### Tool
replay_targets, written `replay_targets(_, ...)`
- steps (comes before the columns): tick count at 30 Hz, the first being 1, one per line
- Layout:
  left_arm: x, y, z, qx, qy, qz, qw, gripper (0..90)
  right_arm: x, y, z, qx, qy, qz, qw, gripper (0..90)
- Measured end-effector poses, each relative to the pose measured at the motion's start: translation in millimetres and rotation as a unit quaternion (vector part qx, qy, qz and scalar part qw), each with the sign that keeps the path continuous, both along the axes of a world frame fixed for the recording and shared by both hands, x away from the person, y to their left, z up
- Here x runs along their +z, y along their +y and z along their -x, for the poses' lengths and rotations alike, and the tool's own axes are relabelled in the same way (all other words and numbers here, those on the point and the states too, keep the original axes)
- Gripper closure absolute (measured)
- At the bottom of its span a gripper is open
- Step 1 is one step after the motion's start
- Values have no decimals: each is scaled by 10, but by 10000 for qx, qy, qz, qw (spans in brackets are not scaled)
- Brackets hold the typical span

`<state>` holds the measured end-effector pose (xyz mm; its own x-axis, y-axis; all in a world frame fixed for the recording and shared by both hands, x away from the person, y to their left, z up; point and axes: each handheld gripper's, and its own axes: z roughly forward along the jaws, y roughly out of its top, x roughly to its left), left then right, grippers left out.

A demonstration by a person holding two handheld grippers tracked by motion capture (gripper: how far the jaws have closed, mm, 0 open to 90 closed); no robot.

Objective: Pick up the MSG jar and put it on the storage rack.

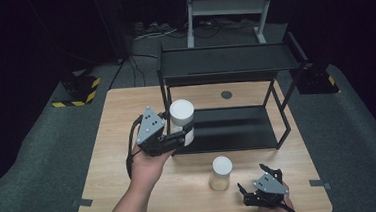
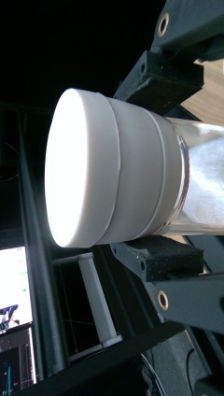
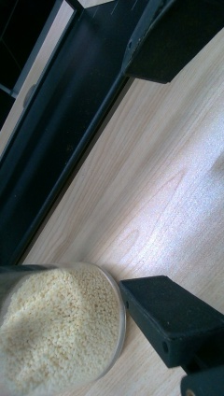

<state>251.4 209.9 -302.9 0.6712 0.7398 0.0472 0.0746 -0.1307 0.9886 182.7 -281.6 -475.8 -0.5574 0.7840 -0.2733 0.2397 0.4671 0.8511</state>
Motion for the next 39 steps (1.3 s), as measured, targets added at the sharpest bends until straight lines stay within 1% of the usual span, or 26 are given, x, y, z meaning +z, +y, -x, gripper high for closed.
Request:
replay_targets(1, 0, 0, 0, 0, 0, 0, 10000, 348, 0, 0, 0, 0, 0, 0, 10000, 0)
replay_targets(8, 152, -23, -68, 33, -32, 114, 9999, 347, 0, -4, 0, -2, 3, -13, 10000, 0)
replay_targets(9, 172, -22, -76, 38, -38, 102, 9999, 347, 0, -4, 0, 0, 3, -14, 10000, 0)
replay_targets(17, 352, -31, -160, 129, -111, 214, 9996, 347, 2, -3, -4, 1, 9, -6, 10000, 0)
replay_targets(18, 396, -34, -182, 154, -144, 205, 9996, 347, 2, -1, -3, 0, 4, 2, 10000, 0)
replay_targets(20, 422, -38, -193, 171, -153, 207, 9995, 347, 1, -2, -2, 6, 1, 3, 10000, 0)
replay_targets(25, 516, -51, -251, 237, -175, 323, 9990, 348, 1, -5, -3, -4, 6, -13, 10000, 0)
replay_targets(31, 666, -120, -318, 297, -276, 337, 9986, 348, -2, -15, -2, -12, 12, -61, 10000, 0)
replay_targets(33, 703, -140, -332, 298, -308, 326, 9985, 348, -2, -18, -4, -8, 14, -66, 10000, 0)
replay_targets(36, 759, -175, -365, 304, -322, 374, 9983, 347, -3, -17, -2, -18, 11, -70, 10000, 0)
replay_targets(39, 781, -194, -383, 321, -351, 392, 9981, 348, -4, -18, 0, -14, 9, -74, 10000, 0)
